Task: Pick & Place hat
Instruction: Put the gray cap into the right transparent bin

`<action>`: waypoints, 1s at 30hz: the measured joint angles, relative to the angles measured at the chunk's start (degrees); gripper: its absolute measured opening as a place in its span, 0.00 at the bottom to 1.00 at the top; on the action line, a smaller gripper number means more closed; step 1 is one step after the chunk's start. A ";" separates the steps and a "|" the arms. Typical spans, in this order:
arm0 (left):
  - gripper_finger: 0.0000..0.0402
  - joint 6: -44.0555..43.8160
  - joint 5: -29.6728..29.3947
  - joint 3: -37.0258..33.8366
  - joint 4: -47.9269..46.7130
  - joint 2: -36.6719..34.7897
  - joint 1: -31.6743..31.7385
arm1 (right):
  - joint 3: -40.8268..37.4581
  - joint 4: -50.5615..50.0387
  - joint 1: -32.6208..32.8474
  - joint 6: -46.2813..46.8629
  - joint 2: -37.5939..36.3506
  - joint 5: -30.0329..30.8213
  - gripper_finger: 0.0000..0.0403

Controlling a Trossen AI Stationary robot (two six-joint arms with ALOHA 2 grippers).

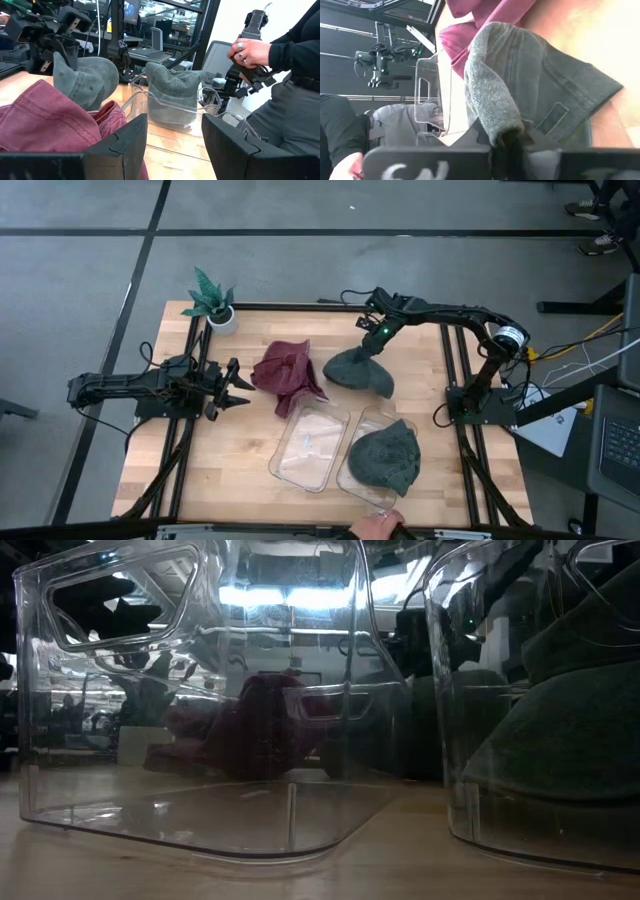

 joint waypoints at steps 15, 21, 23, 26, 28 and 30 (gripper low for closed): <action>0.46 0.01 0.01 0.00 0.00 0.00 0.02 | -0.02 -4.94 -1.51 -4.77 -4.13 16.18 0.06; 0.46 0.01 -0.01 0.00 0.00 0.00 0.02 | -0.09 -8.02 -1.50 -4.49 -4.67 24.77 0.17; 0.46 0.01 0.01 0.01 0.00 0.00 0.00 | -0.09 -8.60 -1.50 -4.49 -4.97 26.92 0.23; 0.46 0.01 -0.01 0.01 0.00 0.00 0.00 | -0.11 -9.51 -1.56 -4.55 -5.85 29.81 0.31; 0.46 0.01 -0.01 0.01 0.01 0.01 0.01 | -0.11 -10.00 -1.54 -4.64 -6.58 32.39 0.37; 0.46 0.01 -0.01 0.02 0.00 0.02 0.02 | -0.11 -10.86 -1.55 -4.82 -7.08 35.20 0.42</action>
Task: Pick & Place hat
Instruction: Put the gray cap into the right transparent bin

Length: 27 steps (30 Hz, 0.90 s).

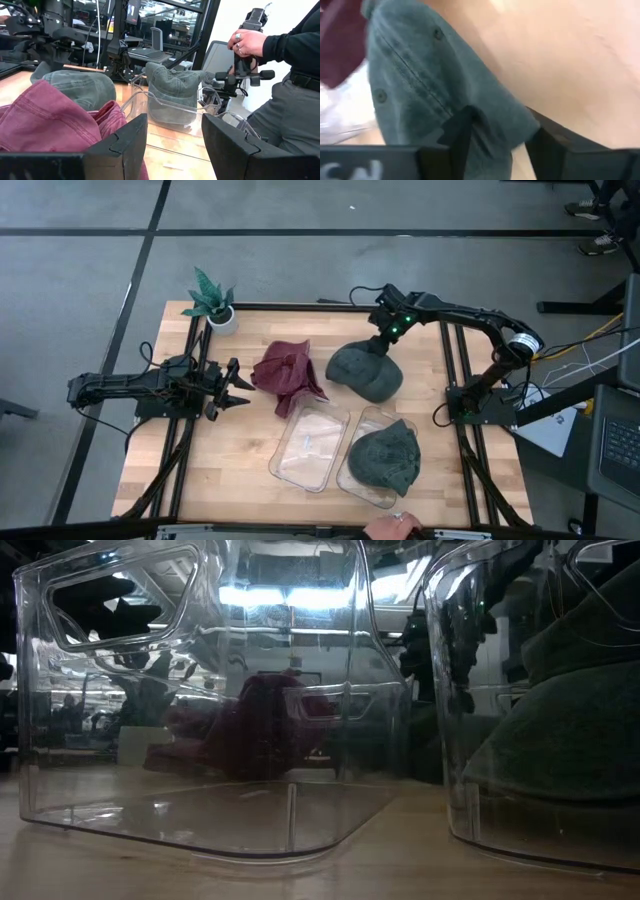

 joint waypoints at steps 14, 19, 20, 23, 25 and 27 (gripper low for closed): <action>0.46 0.00 0.00 -0.02 0.00 -0.02 -0.02 | 0.05 -2.49 0.25 -3.26 -2.96 14.11 0.71; 0.46 0.00 0.02 -0.02 0.00 -0.01 -0.01 | 2.48 -0.57 2.28 -8.77 -3.04 14.12 0.72; 0.46 0.00 0.02 -0.02 0.00 -0.01 0.00 | 2.98 0.10 2.80 -9.91 -3.04 14.12 0.72; 0.46 0.00 0.02 -0.02 0.00 -0.02 0.00 | 4.30 1.67 4.49 -13.30 -3.04 14.13 0.71; 0.46 0.00 0.00 -0.02 0.00 -0.02 -0.02 | 5.08 2.98 5.81 -15.68 -2.61 14.16 0.71; 0.46 -0.01 0.00 0.00 0.00 -0.02 -0.02 | 6.10 3.47 7.13 -18.29 -1.44 14.12 0.70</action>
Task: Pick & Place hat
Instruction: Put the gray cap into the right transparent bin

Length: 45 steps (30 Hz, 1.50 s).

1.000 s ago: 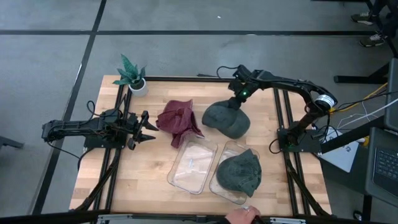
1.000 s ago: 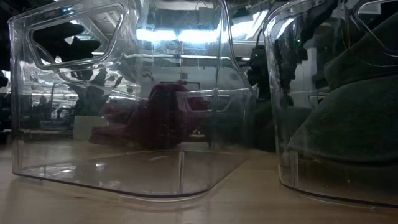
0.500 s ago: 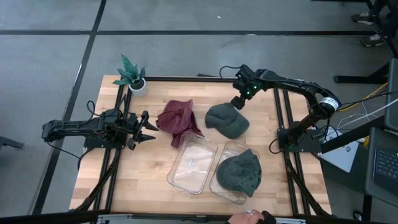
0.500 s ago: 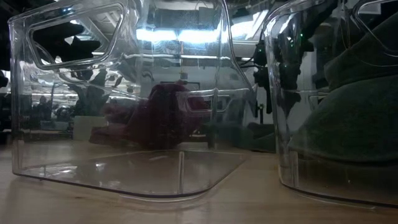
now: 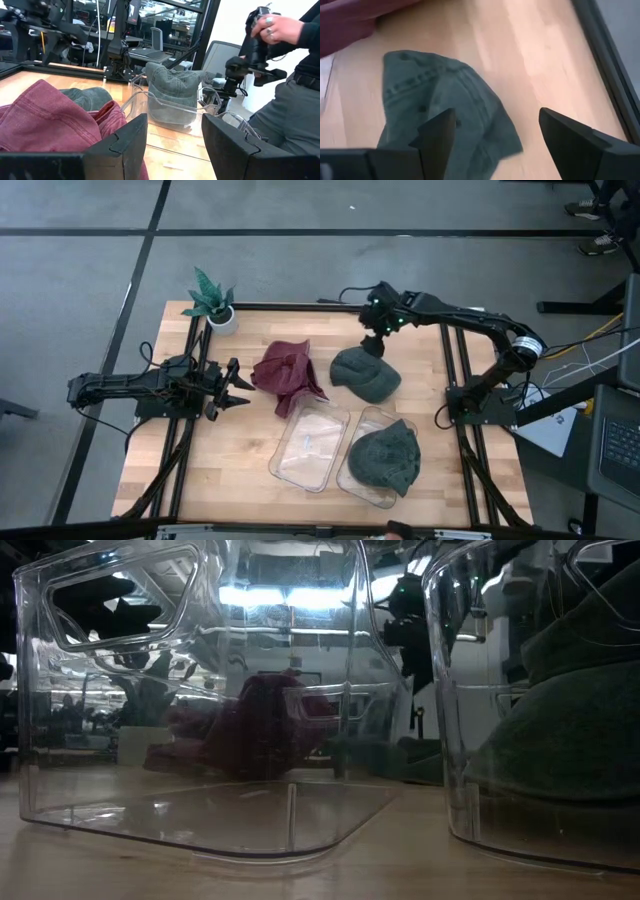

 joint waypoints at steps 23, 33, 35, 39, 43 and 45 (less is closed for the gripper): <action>0.46 0.01 0.00 -0.01 0.00 0.00 0.00 | 9.94 1.71 7.11 -9.73 17.97 -0.02 0.68; 0.46 0.01 0.02 -0.02 0.00 0.00 0.00 | 9.98 5.17 7.79 -9.49 23.47 0.05 0.68; 0.46 -0.01 0.01 0.00 0.00 0.01 0.02 | 9.98 5.17 7.79 -9.42 24.29 0.57 0.68; 0.46 -0.01 0.02 0.00 0.00 0.00 0.01 | 9.98 5.16 7.77 -9.42 25.33 1.44 0.68; 0.46 0.01 0.02 0.00 0.00 0.00 0.01 | 9.98 4.77 7.79 -9.20 25.64 1.45 0.67; 0.46 0.01 0.02 -0.02 0.00 0.00 0.00 | 9.98 4.22 7.79 -8.71 25.77 1.45 0.64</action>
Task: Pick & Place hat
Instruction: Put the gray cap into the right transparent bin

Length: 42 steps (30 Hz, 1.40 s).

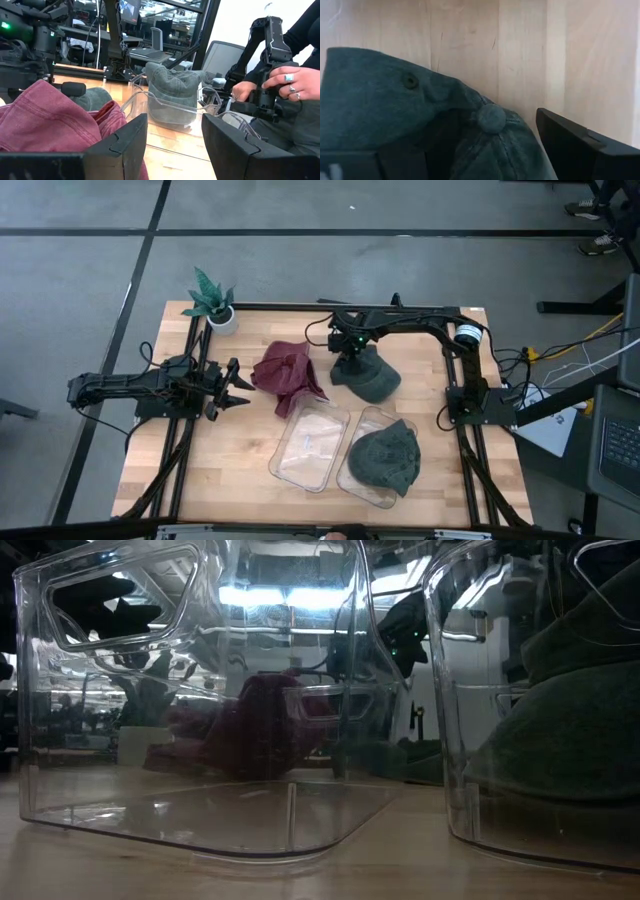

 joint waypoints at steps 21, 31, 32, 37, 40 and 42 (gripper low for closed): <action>0.46 0.00 -0.01 0.01 0.00 0.01 0.01 | 0.00 -0.92 -0.37 7.90 0.00 -0.54 0.06; 0.46 0.00 -0.02 0.01 0.00 0.01 0.01 | -0.04 -1.27 -0.47 18.97 -0.44 -1.44 0.06; 0.46 0.00 0.00 0.01 0.00 0.00 0.00 | -0.04 -1.15 -0.50 20.90 -0.57 -1.55 0.05; 0.46 0.00 -0.02 0.01 0.00 0.02 0.02 | -0.04 -0.87 -1.95 30.75 -2.08 -2.46 0.03; 0.46 0.00 -0.02 0.02 0.00 0.00 0.02 | -0.04 0.50 -3.21 34.27 -3.24 -5.53 0.03; 0.46 -0.01 0.00 0.02 0.00 0.01 0.01 | -0.05 0.75 -3.87 35.89 -4.47 -6.80 0.04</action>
